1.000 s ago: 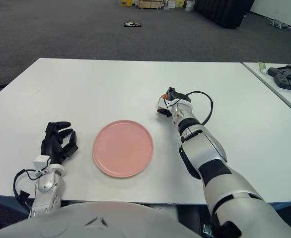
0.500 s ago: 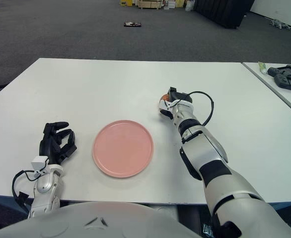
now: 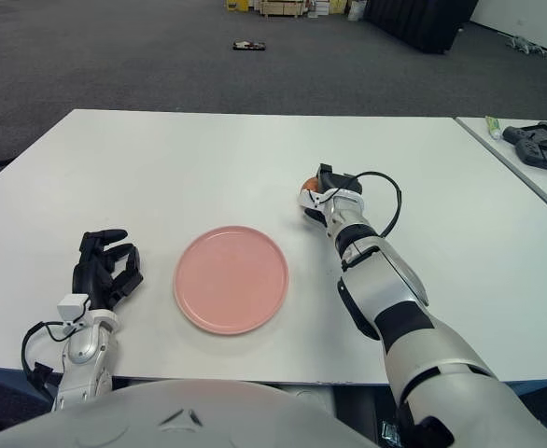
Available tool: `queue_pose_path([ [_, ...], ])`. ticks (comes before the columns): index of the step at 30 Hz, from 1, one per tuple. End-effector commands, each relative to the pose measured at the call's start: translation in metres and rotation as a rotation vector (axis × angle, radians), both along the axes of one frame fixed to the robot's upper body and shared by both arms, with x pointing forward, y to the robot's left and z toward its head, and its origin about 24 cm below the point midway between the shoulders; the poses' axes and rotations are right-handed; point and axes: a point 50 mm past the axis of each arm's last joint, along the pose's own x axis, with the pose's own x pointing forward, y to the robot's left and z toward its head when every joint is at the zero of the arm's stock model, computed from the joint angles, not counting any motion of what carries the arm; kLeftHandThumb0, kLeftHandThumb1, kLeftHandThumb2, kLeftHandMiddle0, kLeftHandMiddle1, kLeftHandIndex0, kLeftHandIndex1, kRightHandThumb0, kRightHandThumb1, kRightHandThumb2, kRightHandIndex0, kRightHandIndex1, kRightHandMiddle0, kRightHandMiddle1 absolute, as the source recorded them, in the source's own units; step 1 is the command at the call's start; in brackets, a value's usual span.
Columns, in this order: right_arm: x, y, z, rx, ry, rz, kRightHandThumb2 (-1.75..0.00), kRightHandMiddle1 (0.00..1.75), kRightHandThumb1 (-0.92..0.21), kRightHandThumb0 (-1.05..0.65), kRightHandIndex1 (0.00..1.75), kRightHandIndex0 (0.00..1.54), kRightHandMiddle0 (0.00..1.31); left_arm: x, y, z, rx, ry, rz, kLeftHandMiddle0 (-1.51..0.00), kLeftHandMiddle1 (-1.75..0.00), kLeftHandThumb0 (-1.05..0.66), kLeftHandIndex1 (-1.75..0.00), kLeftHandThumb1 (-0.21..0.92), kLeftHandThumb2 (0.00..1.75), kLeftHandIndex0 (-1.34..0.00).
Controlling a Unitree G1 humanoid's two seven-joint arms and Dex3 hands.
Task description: Put the apple into the plate.
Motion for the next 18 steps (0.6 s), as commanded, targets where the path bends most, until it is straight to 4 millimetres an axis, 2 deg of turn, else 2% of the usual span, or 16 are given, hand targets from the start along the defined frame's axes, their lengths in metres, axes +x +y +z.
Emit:
queue_pose_path([
  [1,-0.011,-0.011,-0.014,-0.047,0.056,-0.02,-1.35,1.67,-0.18,-0.21,1.55,0.0,0.06,0.001,0.001,0.003,-0.002,-0.014,0.01,-0.43,-1.54,0.0,-1.75,0.73,0.76,-0.15],
  [2,-0.011,-0.011,-0.014,-0.056,0.05,-0.014,-1.35,1.69,-0.18,-0.21,1.59,0.0,0.08,0.001,0.001,0.002,0.001,-0.012,0.01,-0.43,-1.54,0.0,-1.75,0.72,0.76,-0.16],
  [4,-0.01,-0.011,-0.012,-0.071,0.042,-0.005,-1.21,1.72,-0.33,-0.11,1.58,0.21,0.26,0.001,0.001,0.003,0.005,-0.012,0.011,-0.44,-1.52,0.0,-1.75,0.72,0.76,-0.17],
  [6,-0.009,-0.011,-0.012,-0.091,0.034,0.007,-1.15,1.73,-0.39,-0.05,1.55,0.37,0.38,0.001,0.001,0.003,0.007,-0.013,0.011,-0.45,-1.5,0.0,-1.75,0.72,0.76,-0.17],
  [7,-0.009,-0.011,-0.011,-0.111,0.027,0.019,-1.17,1.74,-0.38,-0.04,1.55,0.42,0.4,0.001,0.001,0.003,0.008,-0.013,0.01,-0.45,-1.5,0.0,-1.75,0.72,0.76,-0.18],
  [9,-0.008,-0.011,-0.009,-0.132,0.02,0.032,-1.28,1.74,-0.28,-0.02,1.54,0.6,0.47,0.001,0.001,0.003,0.008,-0.013,0.009,-0.46,-1.49,0.0,-1.75,0.71,0.76,-0.18],
  [18,-0.005,-0.009,-0.004,-0.173,-0.018,0.057,-1.54,1.75,-0.08,0.0,1.59,0.84,0.57,0.002,0.001,0.004,0.003,-0.008,0.008,-0.46,-1.5,0.0,-1.75,0.71,0.77,-0.19],
])
